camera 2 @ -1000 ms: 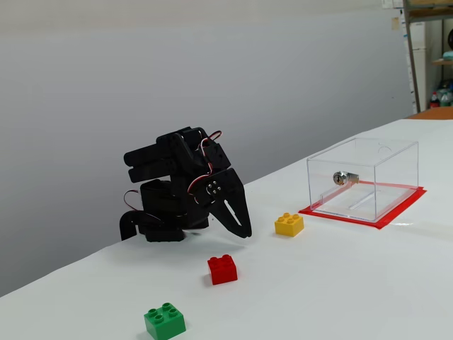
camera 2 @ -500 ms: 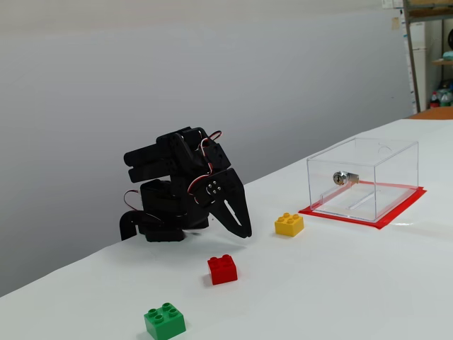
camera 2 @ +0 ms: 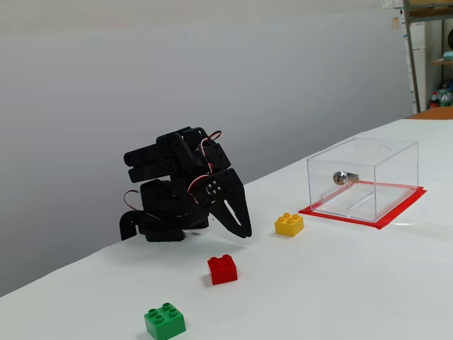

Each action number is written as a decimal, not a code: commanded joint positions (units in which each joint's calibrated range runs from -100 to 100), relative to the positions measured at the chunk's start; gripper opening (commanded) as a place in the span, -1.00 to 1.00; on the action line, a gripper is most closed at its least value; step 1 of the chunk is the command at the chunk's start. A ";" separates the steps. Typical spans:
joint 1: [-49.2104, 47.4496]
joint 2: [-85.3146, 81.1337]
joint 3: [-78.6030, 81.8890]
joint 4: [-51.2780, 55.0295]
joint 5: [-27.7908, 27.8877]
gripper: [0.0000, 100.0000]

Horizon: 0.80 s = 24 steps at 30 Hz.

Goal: Pick the green lego brick and place it into the transparent box

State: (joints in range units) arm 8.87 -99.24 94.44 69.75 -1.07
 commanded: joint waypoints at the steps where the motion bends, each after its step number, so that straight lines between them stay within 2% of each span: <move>1: -0.18 -0.51 -0.95 0.22 -0.18 -0.97; 12: 0.49 -0.17 -1.67 0.14 -0.13 -0.97; 19: 0.56 0.26 -9.54 0.14 -0.23 -0.97; 24: 2.41 7.38 -17.04 -0.13 -0.23 -0.97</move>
State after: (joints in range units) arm 9.94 -96.45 83.05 69.75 -1.07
